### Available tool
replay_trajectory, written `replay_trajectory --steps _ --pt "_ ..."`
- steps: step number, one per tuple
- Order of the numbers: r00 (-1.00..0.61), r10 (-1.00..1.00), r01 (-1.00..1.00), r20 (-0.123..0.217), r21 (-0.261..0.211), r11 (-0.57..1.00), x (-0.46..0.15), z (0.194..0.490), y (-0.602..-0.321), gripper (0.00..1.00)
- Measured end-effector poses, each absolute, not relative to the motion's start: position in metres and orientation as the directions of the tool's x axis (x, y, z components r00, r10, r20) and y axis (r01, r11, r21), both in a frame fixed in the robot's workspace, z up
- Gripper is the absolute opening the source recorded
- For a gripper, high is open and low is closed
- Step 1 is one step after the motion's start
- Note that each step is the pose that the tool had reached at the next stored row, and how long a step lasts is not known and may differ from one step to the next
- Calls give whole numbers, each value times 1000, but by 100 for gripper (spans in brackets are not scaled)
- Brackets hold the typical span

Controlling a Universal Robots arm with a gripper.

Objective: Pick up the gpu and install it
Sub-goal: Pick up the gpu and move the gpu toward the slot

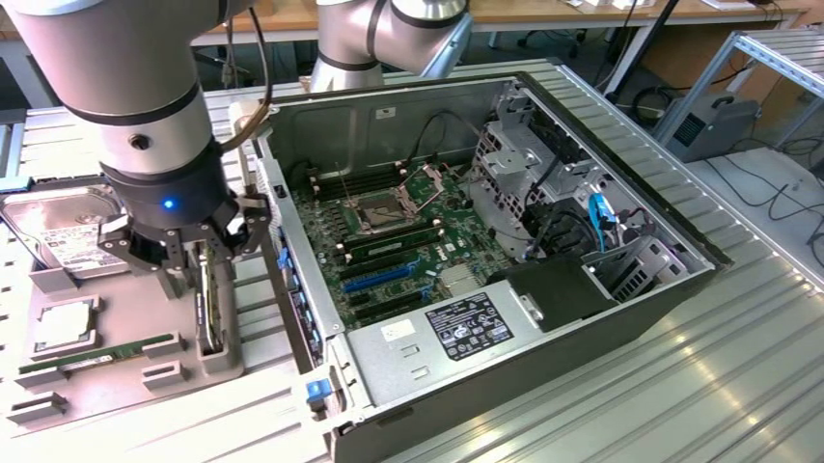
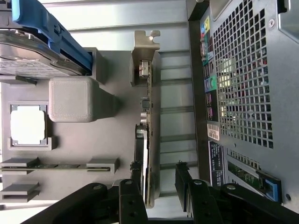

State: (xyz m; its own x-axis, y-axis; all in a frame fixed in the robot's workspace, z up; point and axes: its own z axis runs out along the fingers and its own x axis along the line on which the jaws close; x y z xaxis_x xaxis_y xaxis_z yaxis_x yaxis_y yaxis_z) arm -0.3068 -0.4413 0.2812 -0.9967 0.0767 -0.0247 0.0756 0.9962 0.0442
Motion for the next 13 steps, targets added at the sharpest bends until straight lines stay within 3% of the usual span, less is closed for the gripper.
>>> replay_trajectory --steps 13 --pt "-997 77 76 -25 44 996 -314 274 -433 42"
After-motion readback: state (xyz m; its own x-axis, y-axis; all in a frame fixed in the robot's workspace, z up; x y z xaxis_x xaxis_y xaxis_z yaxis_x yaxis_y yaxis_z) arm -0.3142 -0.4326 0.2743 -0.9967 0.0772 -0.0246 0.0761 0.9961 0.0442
